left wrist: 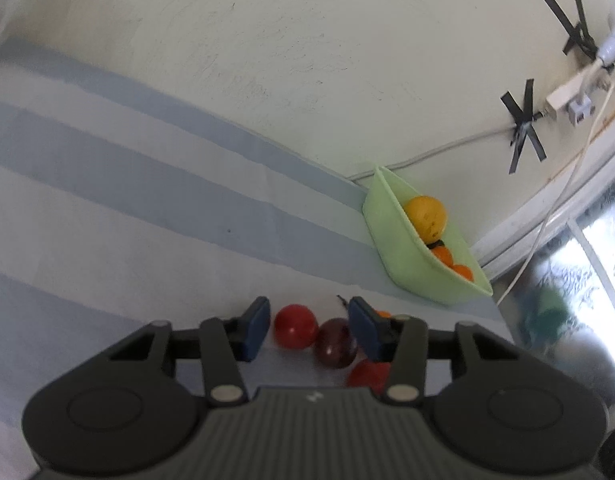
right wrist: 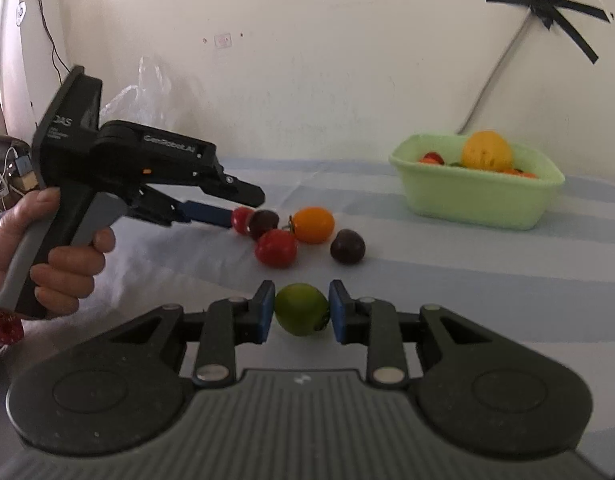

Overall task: Organize fruits
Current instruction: 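Grasp the green tomato with the right gripper while the left grasps a red cherry tomato, then carry both tomatoes over the green basket and open both grippers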

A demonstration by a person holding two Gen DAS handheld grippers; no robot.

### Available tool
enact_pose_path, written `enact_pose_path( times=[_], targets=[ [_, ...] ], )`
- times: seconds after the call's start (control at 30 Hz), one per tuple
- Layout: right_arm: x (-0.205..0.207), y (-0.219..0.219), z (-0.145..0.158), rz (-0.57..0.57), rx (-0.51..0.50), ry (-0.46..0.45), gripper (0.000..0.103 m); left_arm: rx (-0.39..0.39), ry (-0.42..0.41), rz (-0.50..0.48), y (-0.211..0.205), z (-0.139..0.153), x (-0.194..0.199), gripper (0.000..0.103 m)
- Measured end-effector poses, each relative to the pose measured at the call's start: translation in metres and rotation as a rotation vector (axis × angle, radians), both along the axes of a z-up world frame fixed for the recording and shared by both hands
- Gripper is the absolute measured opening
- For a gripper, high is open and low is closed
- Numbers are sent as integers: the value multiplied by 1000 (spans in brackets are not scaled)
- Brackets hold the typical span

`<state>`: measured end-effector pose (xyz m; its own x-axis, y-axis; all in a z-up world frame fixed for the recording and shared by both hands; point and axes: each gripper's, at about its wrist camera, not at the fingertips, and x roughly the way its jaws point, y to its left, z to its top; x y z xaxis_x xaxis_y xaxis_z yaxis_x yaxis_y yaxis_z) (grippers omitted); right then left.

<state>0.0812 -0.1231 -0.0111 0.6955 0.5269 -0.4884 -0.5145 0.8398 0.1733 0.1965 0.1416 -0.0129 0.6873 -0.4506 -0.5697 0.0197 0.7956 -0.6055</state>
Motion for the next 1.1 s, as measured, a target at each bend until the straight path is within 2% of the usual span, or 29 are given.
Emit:
enact_pose_path(
  times=[0.17, 0.2, 0.23, 0.33, 0.5, 0.63, 0.73, 0.77, 0.93, 1.07, 1.1],
  targets=[
    [7, -5, -2, -14, 38, 30, 33, -7, -12, 1, -11, -1, -4, 40],
    [8, -7, -2, -21, 52, 34, 33, -8, -11, 6, -10, -1, -6, 36],
    [9, -8, -1, -28, 62, 38, 33, -9, -5, 14, -10, -2, -7, 18],
    [8, -8, -1, -36, 65, 37, 33, -53, 0, 34, -3, -3, -16, 18],
    [7, -5, -1, -21, 53, 32, 33, -45, -12, 34, -3, -1, -37, 18],
    [11, -5, -2, -21, 52, 42, 34, 25, -38, -17, -15, 5, -49, 17],
    [13, -5, -2, -25, 42, 48, 44, 101, -60, -34, -25, 9, -54, 19],
    [12, -5, -2, -27, 38, 47, 44, 120, -66, -41, -27, 10, -55, 19],
    [11, -3, -3, -29, 14, 43, 44, 219, -94, -75, -45, 15, -59, 31],
    [11, 0, -4, -15, -2, 48, 44, 301, -105, -92, -56, 12, -60, 30],
    [11, 1, -4, -11, -8, 48, 44, 320, -106, -89, -58, 11, -61, 24]
  ],
)
